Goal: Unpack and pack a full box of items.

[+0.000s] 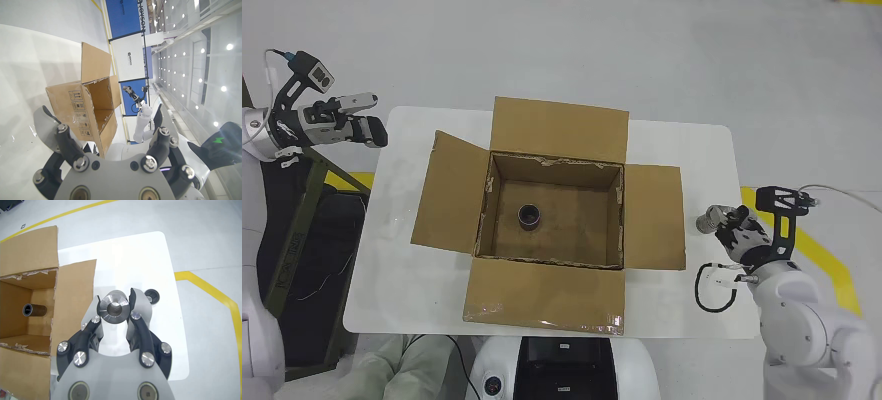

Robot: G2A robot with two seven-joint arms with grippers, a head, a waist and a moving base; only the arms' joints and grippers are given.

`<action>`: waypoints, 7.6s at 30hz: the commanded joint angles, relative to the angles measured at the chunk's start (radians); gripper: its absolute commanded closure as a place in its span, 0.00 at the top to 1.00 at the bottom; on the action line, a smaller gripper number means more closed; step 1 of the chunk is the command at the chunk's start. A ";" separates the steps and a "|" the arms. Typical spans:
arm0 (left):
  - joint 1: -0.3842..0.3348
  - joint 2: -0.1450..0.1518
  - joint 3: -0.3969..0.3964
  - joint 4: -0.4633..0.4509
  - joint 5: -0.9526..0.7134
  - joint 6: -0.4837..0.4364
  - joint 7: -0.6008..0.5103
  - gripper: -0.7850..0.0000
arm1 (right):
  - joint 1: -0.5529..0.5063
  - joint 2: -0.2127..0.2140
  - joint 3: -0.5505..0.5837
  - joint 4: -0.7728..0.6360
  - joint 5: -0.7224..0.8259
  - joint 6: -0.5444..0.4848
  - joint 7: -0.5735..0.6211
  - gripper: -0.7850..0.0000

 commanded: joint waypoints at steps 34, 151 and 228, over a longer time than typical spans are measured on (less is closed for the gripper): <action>0.000 0.000 0.000 0.000 0.000 0.000 0.000 1.00 | 0.038 0.009 -0.069 0.324 -0.080 0.131 -0.012 0.00; 0.000 0.000 0.000 0.000 0.000 0.000 0.000 1.00 | 0.482 -0.059 -0.807 0.199 -0.380 0.022 0.093 1.00; 0.000 0.000 0.000 0.000 0.000 0.000 0.000 1.00 | 0.877 -0.251 -0.973 1.019 -0.036 -0.047 0.110 0.00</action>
